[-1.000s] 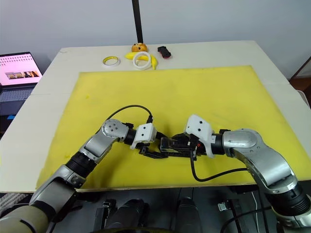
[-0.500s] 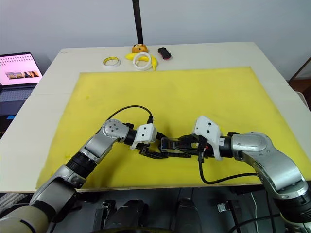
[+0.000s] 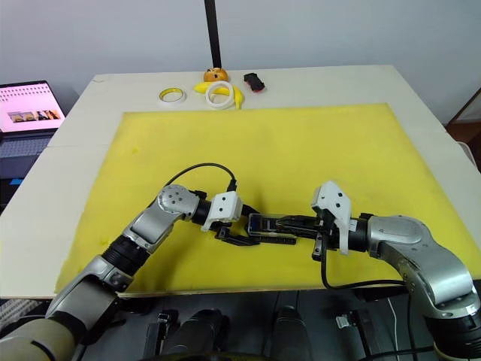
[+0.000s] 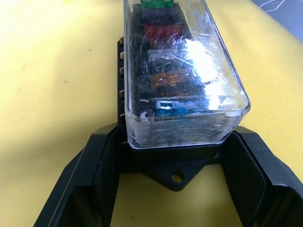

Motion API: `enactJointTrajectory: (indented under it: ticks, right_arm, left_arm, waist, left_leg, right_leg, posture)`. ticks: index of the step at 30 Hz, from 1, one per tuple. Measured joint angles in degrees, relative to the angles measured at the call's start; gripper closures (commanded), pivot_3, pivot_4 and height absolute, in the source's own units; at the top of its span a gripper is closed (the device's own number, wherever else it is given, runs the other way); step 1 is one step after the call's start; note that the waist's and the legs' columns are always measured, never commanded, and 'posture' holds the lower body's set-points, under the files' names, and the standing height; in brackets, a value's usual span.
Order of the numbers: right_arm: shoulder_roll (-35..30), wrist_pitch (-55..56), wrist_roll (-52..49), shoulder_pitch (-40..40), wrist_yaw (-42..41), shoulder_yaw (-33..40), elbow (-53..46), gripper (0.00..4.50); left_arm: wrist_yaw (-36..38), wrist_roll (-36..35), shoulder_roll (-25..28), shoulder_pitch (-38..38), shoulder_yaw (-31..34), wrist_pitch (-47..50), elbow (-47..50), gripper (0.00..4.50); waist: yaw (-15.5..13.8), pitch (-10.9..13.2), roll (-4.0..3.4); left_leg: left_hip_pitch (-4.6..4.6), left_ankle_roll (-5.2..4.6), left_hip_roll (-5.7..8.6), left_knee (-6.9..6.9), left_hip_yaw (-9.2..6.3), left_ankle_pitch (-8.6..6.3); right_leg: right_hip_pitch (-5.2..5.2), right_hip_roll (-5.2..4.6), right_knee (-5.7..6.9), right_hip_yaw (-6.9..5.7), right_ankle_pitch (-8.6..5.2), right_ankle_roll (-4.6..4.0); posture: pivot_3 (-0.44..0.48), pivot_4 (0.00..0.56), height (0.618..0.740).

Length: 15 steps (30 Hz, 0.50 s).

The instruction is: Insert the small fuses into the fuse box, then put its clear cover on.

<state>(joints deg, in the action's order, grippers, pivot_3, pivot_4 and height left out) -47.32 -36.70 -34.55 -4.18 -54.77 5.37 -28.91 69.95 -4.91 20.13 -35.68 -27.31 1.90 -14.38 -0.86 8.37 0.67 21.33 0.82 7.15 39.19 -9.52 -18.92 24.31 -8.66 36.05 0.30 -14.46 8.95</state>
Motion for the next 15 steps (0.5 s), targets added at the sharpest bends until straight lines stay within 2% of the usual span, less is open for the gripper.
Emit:
enactJointTrajectory:
  ticks: [10, 15]
  right_arm:
    - [3.06, 0.46, -2.79, -0.38, 0.55, 1.76, 1.77, 4.46]
    - [0.55, 5.39, 4.36, 1.07, 1.07, -3.02, 4.42, 4.46]
  left_arm:
    - [0.13, 0.00, 0.08, 0.14, 0.01, 0.61, 0.52, 1.96]
    - [-0.13, 0.16, 0.13, 0.69, 0.10, 1.63, 1.07, 1.96]
  waist:
    - [0.00, 0.00, 0.00]
    - [0.11, -0.17, 0.00]
  left_leg:
    - [0.00, 0.00, 0.00, 0.00, 0.00, 0.00]
    - [-0.06, 0.00, -0.02, -0.03, 0.01, 0.00]
  right_leg:
    - [0.00, 0.00, 0.00, 0.00, 0.00, 0.00]
    - [-0.02, 0.02, 0.01, 0.00, 0.00, 0.00]
  posture:
    - [0.000, 0.150, 0.740]
    - [0.000, 0.150, 0.740]
